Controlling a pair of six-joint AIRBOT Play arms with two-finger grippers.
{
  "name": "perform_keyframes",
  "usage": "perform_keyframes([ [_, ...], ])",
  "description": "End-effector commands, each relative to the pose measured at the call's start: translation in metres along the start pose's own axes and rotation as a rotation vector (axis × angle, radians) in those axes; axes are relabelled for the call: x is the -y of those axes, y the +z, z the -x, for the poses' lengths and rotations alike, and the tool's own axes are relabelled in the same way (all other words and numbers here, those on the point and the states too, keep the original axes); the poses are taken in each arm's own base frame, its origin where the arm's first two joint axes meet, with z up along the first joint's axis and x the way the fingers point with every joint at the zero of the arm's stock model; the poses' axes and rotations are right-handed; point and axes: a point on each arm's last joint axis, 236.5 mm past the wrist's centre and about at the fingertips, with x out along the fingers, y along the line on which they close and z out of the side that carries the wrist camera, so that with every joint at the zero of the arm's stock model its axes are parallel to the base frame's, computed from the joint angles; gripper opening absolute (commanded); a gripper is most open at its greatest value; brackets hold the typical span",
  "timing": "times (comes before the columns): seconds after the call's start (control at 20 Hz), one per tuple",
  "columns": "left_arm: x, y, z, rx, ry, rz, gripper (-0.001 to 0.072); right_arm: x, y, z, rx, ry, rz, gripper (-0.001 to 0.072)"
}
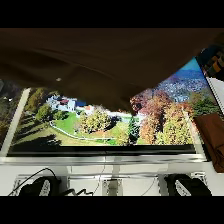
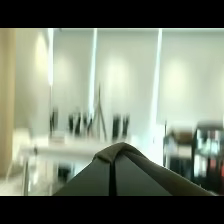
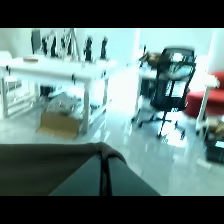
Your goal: Fold the clothes and pants, and hang the long-sleeved shirts on hangers.
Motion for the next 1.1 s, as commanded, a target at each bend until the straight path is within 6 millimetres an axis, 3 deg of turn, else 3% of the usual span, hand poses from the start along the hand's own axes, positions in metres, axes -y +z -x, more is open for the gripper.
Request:
perform_keyframes([
  [0.0, 0.0, 0.105, 0.053, 0.321, 0.01, 0.001, 0.0011, -0.007, 0.049, 0.054, 0.144, -0.038, 0.051, 0.0011],
  [0.05, 0.0, 0.115, 0.061, 0.353, 0.015, -0.025, 0.0011, -0.009, 0.053, 0.061, 0.156, -0.039, 0.054, 0.0011],
  [0.15, 0.001, 0.116, 0.062, 0.355, 0.021, -0.058, 0.0011, -0.009, 0.053, 0.061, 0.153, -0.038, 0.054, 0.001],
  [0.25, 0.0, 0.086, 0.041, 0.261, 0.015, -0.056, 0.0011, -0.006, 0.03, 0.04, 0.072, -0.025, 0.034, 0.001],
  [0.35, 0.001, 0.008, 0.006, 0.015, -0.002, -0.053, 0.0011, -0.005, -0.03, 0.006, -0.142, 0.015, -0.034, 0.001],
  [0.4, 0.002, -0.048, -0.009, -0.161, -0.017, -0.049, 0.0011, -0.006, -0.077, -0.01, -0.306, 0.043, -0.072, 0.001],
  [0.45, 0.007, -0.119, -0.015, -0.385, -0.043, -0.043, 0.0011, -0.008, -0.129, -0.021, -0.49, 0.074, -0.11, 0.0011],
  [0.5, 0.015, -0.192, -0.009, -0.621, -0.081, -0.035, 0.0011, -0.011, -0.18, -0.024, -0.67, 0.107, -0.142, 0.0011],
  [0.6, 0.04, -0.31, 0.016, -0.987, -0.222, -0.122, 0.0011, -0.018, -0.275, -0.018, -1.015, 0.176, -0.209, 0.0011],
  [0.7, 0.072, -0.401, 0.04, -1.198, -0.418, -0.247, 0.0011, -0.022, -0.35, -0.016, -1.231, 0.207, -0.282, 0.0011],
  [0.8, 0.109, -0.468, 0.049, -1.257, -0.55, -0.308, 0.0011, -0.025, -0.419, -0.014, -1.382, 0.213, -0.355, 0.0011],
  [0.9, 0.144, -0.514, 0.04, -1.208, -0.584, -0.309, 0.0011, -0.028, -0.481, -0.011, -1.481, 0.197, -0.418, 0.001],
  [1.05, 0.186, -0.54, 0.015, -1.042, -0.59, -0.307, 0.0011, -0.028, -0.55, -0.015, -1.524, 0.148, -0.474, 0.0011],
])
